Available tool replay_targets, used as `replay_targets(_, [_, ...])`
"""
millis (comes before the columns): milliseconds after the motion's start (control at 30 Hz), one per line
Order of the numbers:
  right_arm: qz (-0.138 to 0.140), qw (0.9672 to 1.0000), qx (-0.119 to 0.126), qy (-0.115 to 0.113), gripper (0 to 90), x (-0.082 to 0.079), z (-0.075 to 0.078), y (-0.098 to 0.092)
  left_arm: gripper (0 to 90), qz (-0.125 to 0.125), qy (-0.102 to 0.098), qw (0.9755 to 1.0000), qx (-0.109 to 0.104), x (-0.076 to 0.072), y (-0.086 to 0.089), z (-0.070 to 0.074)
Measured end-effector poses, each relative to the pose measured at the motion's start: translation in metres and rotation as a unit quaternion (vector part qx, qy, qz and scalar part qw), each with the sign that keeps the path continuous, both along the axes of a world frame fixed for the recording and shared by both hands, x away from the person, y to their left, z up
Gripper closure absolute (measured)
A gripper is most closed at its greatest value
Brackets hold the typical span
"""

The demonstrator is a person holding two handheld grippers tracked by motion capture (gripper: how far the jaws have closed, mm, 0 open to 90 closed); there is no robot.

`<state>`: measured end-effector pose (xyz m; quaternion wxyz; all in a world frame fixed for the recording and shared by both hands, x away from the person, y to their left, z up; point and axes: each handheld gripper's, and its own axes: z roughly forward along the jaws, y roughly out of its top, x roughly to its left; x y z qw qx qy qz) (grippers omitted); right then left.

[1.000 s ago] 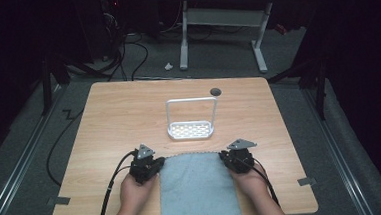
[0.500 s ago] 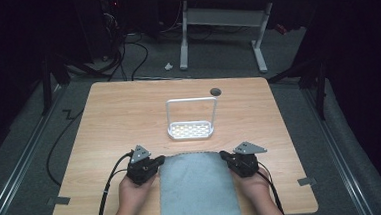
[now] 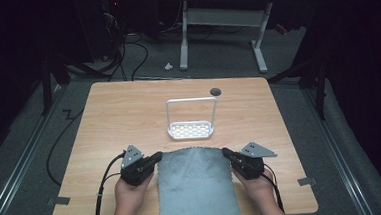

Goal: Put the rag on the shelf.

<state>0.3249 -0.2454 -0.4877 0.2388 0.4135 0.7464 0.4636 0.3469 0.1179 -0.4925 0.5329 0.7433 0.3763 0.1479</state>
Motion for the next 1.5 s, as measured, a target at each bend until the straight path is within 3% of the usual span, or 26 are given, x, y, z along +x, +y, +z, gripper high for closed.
replay_targets(167, [-0.004, 0.9997, 0.009, -0.022, 89.6, -0.004, 0.008, -0.002, 88.7, 0.004, -0.019, 0.9997, -0.013, -0.004, 0.005, 0.011])
replay_targets(367, [-0.008, 0.998, 0.017, -0.06, 89.7, -0.012, 0.022, -0.001, 89.0, 0.009, -0.044, 0.9989, -0.014, -0.008, 0.009, 0.022])
replay_targets(600, [-0.013, 0.9964, 0.02, -0.081, 89.8, -0.017, 0.029, 0.0, 89.3, 0.008, -0.057, 0.9982, -0.019, -0.011, 0.01, 0.028])
replay_targets(767, [-0.018, 0.994, 0.033, -0.103, 89.8, -0.02, 0.043, 0.001, 89.4, 0.012, -0.075, 0.9968, -0.025, -0.011, 0.01, 0.041])
replay_targets(933, [-0.018, 0.992, 0.054, -0.113, 89.7, -0.016, 0.056, 0.0, 89.5, 0.016, -0.091, 0.9953, -0.031, -0.007, 0.011, 0.057])
replay_targets(1100, [-0.02, 0.9906, 0.048, -0.127, 89.8, -0.012, 0.069, 0.001, 89.5, 0.017, -0.103, 0.9942, -0.025, 0.0, 0.008, 0.071])
replay_targets(1267, [-0.031, 0.988, 0.065, -0.136, 89.7, -0.003, 0.084, -0.001, 89.5, 0.018, -0.109, 0.9936, -0.023, 0.012, 0.0, 0.082])
replay_targets(1500, [-0.039, 0.9861, 0.066, -0.148, 89.7, 0.011, 0.098, -0.002, 89.5, 0.019, -0.125, 0.9916, -0.024, 0.027, -0.007, 0.097])
